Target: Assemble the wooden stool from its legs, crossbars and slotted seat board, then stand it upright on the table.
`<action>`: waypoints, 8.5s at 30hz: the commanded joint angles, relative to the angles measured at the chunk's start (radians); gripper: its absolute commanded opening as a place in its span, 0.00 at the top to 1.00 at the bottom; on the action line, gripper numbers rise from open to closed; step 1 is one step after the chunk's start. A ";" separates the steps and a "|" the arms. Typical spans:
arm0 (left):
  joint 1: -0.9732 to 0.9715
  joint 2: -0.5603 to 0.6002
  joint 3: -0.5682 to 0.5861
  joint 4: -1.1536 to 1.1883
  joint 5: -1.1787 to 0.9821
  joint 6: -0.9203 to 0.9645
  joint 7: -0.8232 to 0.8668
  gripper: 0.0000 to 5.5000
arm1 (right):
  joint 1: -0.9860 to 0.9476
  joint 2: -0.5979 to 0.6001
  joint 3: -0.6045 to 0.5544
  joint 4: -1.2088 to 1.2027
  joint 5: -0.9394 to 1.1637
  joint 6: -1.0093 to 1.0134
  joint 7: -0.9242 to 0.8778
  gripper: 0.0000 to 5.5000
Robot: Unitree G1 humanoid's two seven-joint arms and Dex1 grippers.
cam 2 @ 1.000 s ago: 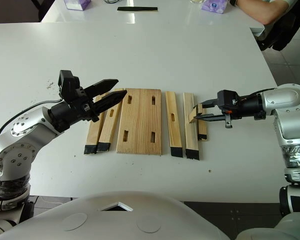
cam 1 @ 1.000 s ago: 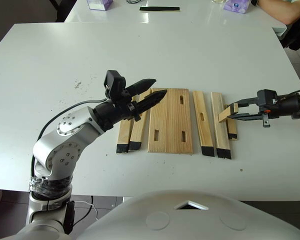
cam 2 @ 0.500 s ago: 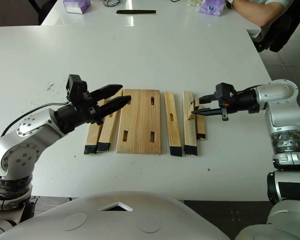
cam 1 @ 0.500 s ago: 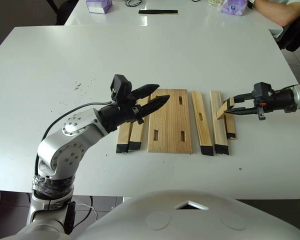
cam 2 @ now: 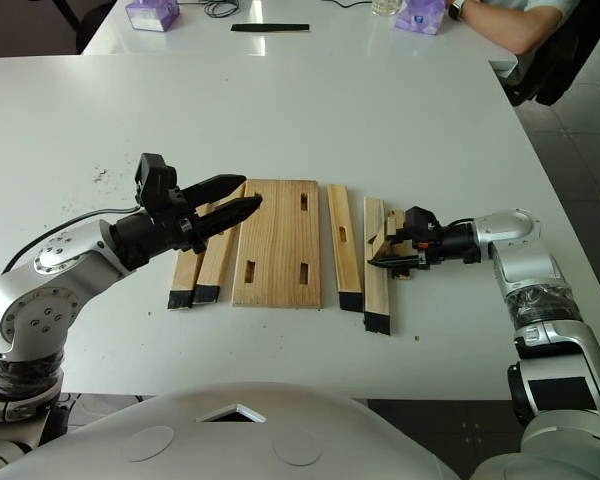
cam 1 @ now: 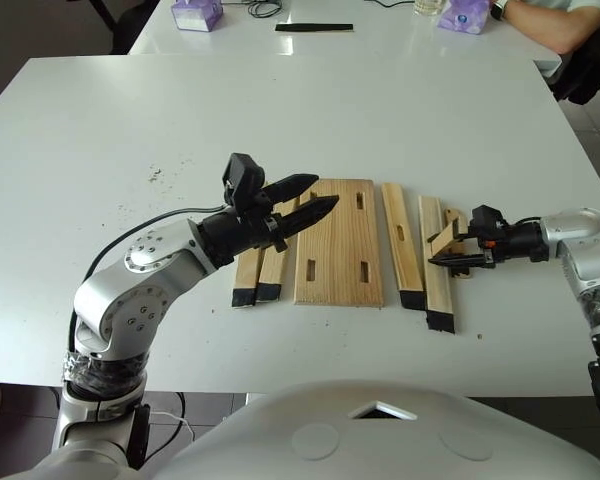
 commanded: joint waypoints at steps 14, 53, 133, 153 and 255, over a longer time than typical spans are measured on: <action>0.012 -0.012 0.012 -0.010 0.018 -0.006 0.002 0.50 | 0.080 -0.070 -0.240 -0.488 0.143 0.189 -0.119 0.57; -0.056 -0.007 -0.004 0.038 0.022 0.004 -0.029 0.50 | 0.121 0.157 -0.316 -0.605 0.425 0.460 -0.335 0.57; 0.120 -0.096 -0.018 -0.036 0.128 -0.066 0.077 0.50 | 0.483 0.087 -0.230 -0.690 -0.020 0.344 -0.646 0.41; 0.109 -0.085 -0.002 -0.017 0.134 -0.060 0.042 0.50 | 0.516 0.151 -0.258 -0.661 0.006 0.353 -0.695 0.41; -0.206 0.004 0.030 0.016 -0.289 -0.032 -0.106 0.62 | 0.025 0.025 -0.201 -0.801 0.498 0.643 -0.180 0.48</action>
